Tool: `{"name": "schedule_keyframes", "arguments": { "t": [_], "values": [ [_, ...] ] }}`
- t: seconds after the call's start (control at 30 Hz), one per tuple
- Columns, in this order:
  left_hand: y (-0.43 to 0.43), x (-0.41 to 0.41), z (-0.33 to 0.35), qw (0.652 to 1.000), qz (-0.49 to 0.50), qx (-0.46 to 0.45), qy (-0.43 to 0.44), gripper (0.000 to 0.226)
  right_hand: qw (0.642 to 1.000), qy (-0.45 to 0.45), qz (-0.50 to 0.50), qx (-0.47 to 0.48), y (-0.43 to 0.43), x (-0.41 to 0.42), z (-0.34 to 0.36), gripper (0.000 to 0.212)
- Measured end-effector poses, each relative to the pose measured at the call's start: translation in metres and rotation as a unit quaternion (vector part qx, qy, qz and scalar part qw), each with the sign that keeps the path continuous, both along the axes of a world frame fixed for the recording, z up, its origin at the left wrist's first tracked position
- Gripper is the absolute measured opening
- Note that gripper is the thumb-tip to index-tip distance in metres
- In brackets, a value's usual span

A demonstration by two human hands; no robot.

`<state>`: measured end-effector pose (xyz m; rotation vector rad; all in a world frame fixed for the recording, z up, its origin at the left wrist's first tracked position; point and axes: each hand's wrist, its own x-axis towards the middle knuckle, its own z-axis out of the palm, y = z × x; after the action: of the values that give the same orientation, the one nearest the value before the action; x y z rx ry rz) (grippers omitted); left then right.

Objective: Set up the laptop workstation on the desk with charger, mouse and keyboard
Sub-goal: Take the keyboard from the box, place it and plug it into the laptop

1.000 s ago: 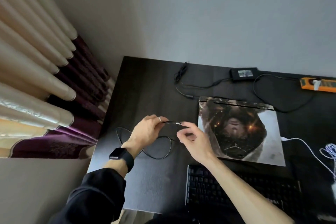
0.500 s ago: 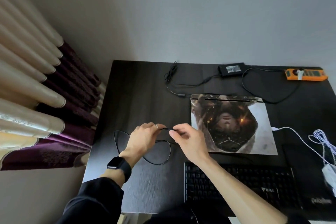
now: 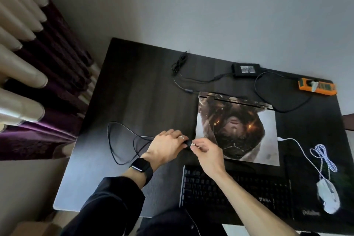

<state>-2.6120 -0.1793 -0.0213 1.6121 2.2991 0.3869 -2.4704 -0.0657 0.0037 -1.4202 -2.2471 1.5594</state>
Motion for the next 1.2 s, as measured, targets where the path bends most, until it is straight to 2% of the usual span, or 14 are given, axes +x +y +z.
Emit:
{"name": "schedule_keyframes", "arguments": {
  "t": [0.1,0.23,0.33,0.4,0.47,0.57,0.63,0.83,1.2],
  "values": [
    [0.011,0.008,-0.018,0.999,0.020,-0.005,-0.032,0.037,1.000,-0.014,0.001,0.014,0.010,-0.001,-0.010,0.016],
    [0.011,0.017,-0.056,0.989,0.112,0.072,-0.062,0.029,0.997,-0.041,0.038,0.046,0.014,-0.009,-0.029,0.015],
    [0.010,0.020,-0.082,0.972,0.190,0.110,-0.088,0.020,0.980,-0.074,0.112,0.146,0.019,-0.016,-0.047,0.025],
    [0.012,0.023,-0.094,0.964,0.219,0.119,-0.092,0.024,0.965,-0.087,0.134,0.206,0.022,-0.020,-0.057,0.028],
    [0.014,0.025,-0.101,0.957,0.237,0.140,-0.088,0.028,0.950,-0.106,0.129,0.264,0.025,-0.021,-0.062,0.032],
    [0.021,0.021,-0.109,0.954,0.225,0.180,-0.076,0.021,0.910,-0.130,0.108,0.378,0.031,-0.022,-0.078,0.038],
    [0.028,0.015,-0.114,0.952,0.214,0.206,-0.072,0.018,0.891,-0.146,0.103,0.418,0.034,-0.023,-0.086,0.040],
    [0.045,0.002,-0.119,0.956,0.156,0.237,-0.078,0.020,0.885,-0.162,0.116,0.420,0.033,-0.021,-0.099,0.038],
    [0.062,-0.009,-0.118,0.958,0.165,0.218,-0.090,0.021,0.876,-0.170,0.111,0.437,0.030,-0.024,-0.105,0.040]
  ]
}}
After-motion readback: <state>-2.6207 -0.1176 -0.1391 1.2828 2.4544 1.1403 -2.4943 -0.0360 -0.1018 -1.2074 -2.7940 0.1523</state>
